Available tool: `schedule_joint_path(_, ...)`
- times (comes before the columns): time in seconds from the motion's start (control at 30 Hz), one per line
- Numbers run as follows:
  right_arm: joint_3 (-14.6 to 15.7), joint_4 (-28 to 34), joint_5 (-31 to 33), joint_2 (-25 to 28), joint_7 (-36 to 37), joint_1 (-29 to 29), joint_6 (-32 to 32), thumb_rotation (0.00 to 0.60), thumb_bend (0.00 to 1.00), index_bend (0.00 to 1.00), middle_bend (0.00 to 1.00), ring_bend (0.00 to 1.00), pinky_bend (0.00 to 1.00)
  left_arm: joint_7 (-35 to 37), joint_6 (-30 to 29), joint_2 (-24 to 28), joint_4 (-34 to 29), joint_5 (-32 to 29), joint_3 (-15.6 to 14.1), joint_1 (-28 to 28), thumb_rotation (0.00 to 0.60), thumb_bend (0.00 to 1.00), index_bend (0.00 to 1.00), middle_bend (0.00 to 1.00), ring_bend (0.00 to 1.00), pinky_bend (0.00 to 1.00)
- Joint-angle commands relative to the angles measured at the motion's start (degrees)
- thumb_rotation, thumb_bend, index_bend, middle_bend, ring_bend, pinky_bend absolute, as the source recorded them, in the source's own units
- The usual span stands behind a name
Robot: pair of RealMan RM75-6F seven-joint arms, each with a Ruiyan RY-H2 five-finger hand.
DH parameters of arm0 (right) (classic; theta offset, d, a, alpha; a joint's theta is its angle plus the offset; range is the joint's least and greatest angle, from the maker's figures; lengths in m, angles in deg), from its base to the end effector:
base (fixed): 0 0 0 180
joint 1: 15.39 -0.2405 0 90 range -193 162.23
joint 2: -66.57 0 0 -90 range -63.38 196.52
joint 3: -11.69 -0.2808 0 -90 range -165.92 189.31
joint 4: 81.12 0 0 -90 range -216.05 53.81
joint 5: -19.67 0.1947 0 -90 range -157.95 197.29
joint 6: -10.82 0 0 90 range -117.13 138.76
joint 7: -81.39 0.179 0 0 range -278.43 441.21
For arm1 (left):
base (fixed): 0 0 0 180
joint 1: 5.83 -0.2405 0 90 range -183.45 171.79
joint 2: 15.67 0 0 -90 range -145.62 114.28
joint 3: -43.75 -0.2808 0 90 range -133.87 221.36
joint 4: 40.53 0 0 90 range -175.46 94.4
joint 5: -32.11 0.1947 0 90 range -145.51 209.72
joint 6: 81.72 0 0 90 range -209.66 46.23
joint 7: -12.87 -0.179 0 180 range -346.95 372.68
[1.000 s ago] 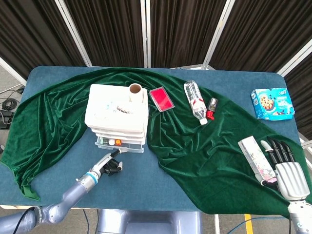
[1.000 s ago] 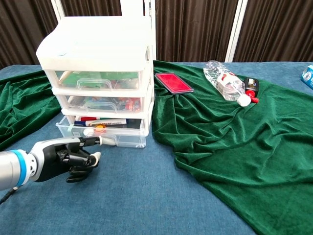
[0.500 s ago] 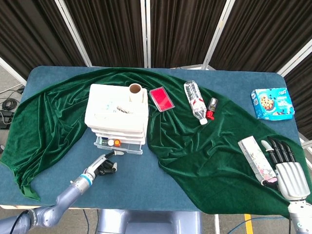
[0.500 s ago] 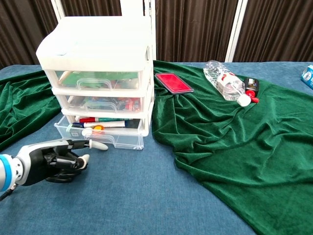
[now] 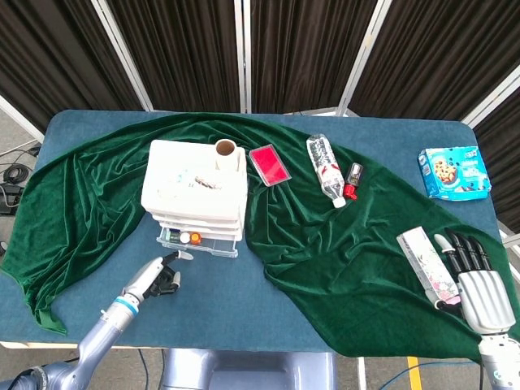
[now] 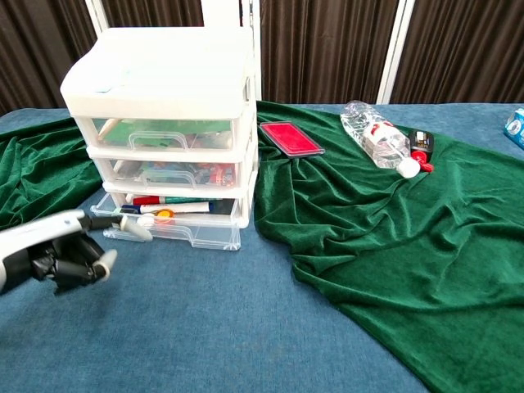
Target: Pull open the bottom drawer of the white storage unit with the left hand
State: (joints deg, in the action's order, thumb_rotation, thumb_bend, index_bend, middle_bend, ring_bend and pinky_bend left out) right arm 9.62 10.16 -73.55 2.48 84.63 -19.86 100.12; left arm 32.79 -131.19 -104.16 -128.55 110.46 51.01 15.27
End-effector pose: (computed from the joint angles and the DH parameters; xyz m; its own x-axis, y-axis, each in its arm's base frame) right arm -0.3072 -0.2103 0.1860 0.3626 0.0491 0.9306 -0.9215 -0.1304 0.3659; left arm -0.2430 0.2774 -0.0416 -0.2276 0.5520 0.8021 0.9666 0.0285 0.2547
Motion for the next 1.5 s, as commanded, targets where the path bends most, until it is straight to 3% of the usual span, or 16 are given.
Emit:
schedule_joint_path(0.03,0.0,0.1,0.0,0.0,-0.2,0.0,-0.1,0.6,0.06,0.0,0.0,0.0,0.0,-19.4,-12.7,-1.4,-4.2,1.8,0.3,-2.4,0.6,0.72,0.25,0.91,0.88,0.81)
schedule_joint_path(0.2,0.0,0.2,0.2,0.1,-0.1,0.0,-0.3,0.6,0.06,0.0,0.0,0.0,0.0,-28.8,-13.8,-2.1,-6.4,-1.9,2.1,-1.2,0.6,0.73,0.22,0.91,0.88,0.82)
schedule_joint_path(0.3,0.0,0.1,0.3,0.1,0.1,-0.1,-0.4,0.6,0.06,0.0,0.0,0.0,0.0,-39.2,-12.9,-2.4,-8.0,-8.8,4.4,1.1,0.6,0.73,0.21,0.91,0.88,0.82)
schedule_joint_path(0.53,0.0,0.0,0.4,0.1,0.3,-0.2,-0.8,0.6,0.06,0.0,0.0,0.0,0.0,-52.2,-12.2,-3.5,-10.8,-21.1,6.2,5.3,0.6,0.73,0.25,0.91,0.88,0.82)
schedule_joint_path(0.7,0.0,0.1,0.5,0.3,0.6,-0.1,-0.6,0.6,0.06,0.0,0.0,0.0,0.0,-54.3,-12.3,-4.8,-10.5,-25.5,5.5,7.0,0.6,0.73,0.28,0.91,0.88,0.82)
schedule_joint_path(0.97,0.0,0.0,0.3,0.3,0.6,-0.2,-0.7,0.6,0.06,0.0,0.0,0.0,0.0,-53.8,-13.2,-5.7,-9.2,-26.4,4.5,8.2,0.6,0.73,0.28,0.91,0.88,0.82)
schedule_joint_path(1.3,-0.1,0.2,0.5,0.5,1.1,0.0,-0.3,0.6,0.06,0.0,0.0,0.0,0.0,-52.5,-14.8,-3.8,-11.9,-25.8,1.8,8.0,0.6,0.73,0.46,0.91,0.88,0.82)
schedule_joint_path(1.5,-0.1,0.3,0.4,0.7,1.4,0.0,-0.4,0.6,0.06,0.0,0.0,0.0,0.0,-52.0,-15.8,-2.1,-14.2,-24.4,-0.4,7.4,0.6,0.73,0.5,0.91,0.88,0.82)
